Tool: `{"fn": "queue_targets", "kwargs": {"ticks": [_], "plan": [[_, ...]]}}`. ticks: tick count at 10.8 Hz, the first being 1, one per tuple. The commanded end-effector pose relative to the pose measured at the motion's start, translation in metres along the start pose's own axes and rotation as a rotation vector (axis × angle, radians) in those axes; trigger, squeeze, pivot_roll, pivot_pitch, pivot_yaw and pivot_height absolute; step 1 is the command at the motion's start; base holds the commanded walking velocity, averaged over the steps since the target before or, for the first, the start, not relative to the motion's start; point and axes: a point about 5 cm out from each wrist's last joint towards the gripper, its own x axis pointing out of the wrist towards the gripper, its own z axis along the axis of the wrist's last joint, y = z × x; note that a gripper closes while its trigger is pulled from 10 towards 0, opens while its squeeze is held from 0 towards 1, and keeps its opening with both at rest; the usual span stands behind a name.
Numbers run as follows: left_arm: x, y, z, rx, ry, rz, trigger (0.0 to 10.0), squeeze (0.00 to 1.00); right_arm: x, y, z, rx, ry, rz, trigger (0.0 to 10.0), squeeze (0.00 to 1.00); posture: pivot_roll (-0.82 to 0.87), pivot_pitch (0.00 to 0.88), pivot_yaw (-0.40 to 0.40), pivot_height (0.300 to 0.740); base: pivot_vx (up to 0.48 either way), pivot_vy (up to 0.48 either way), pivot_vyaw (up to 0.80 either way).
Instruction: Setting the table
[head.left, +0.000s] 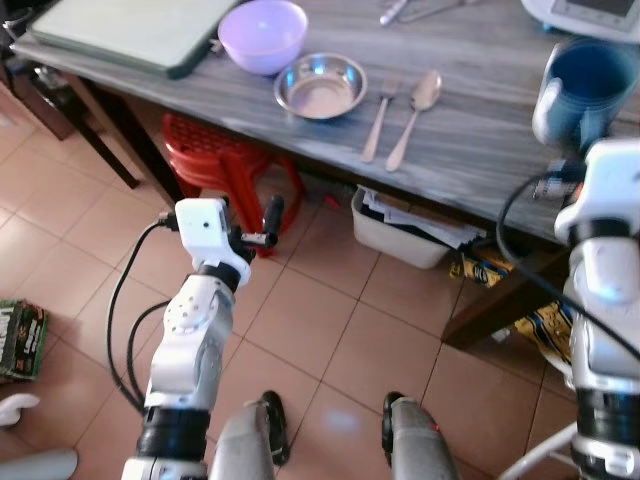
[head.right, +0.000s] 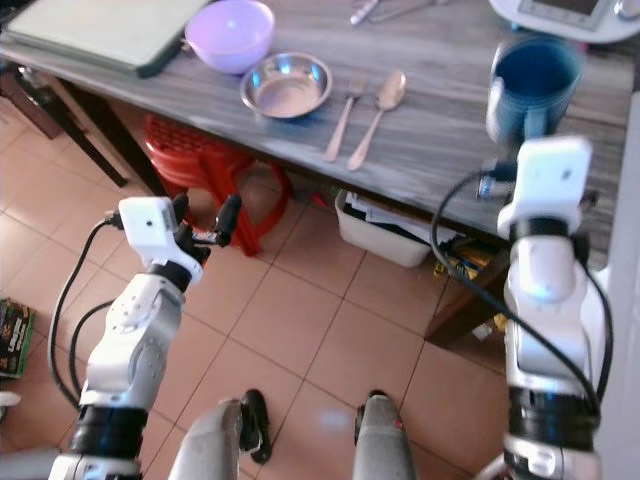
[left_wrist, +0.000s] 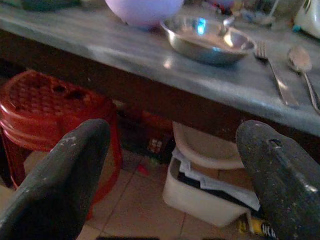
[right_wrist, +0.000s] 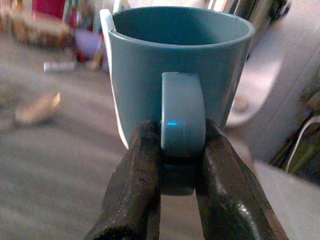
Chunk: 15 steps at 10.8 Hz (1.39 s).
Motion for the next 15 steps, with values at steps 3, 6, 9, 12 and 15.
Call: {"fn": "queue_targets", "kwargs": {"ticks": [3, 6, 9, 12, 15], "plan": [[0.001, 0.01, 0.005, 0.0, -0.036, 0.062, 10.0, 0.0, 0.0, -0.004, 0.015, -0.036, -0.071, -0.013, 10.0, 0.0, -0.14, 0.158, 0.053, 0.74, 0.0, 0.444, 0.0], [0.004, 0.006, 0.009, 0.02, -0.072, 0.044, 10.0, 0.0, 0.002, -0.007, 0.014, -0.02, -0.064, -0.051, 10.0, 0.0, -0.14, 0.15, 0.055, 0.74, 0.279, 0.256, 0.0], [0.005, 0.002, 0.007, 0.011, -0.065, 0.026, 10.0, 0.0, 0.002, -0.006, 0.011, -0.029, -0.053, -0.061, 10.0, 0.0, -0.13, 0.144, 0.057, 0.74, 0.48, 0.0, -0.53], [0.001, 0.0, 0.003, 0.019, -0.058, 0.017, 10.0, 0.0, -0.001, 0.0, 0.008, -0.034, -0.05, -0.052, 10.0, 0.0, -0.13, 0.138, 0.054, 0.74, 0.107, 0.0, -0.8], [0.001, 0.002, 0.01, 0.013, -0.094, 0.025, 10.0, 0.0, -0.002, 0.011, 0.009, -0.013, -0.056, -0.004, 10.0, 0.0, -0.12, 0.137, 0.05, 0.74, 0.447, 0.0, 0.0]]}}
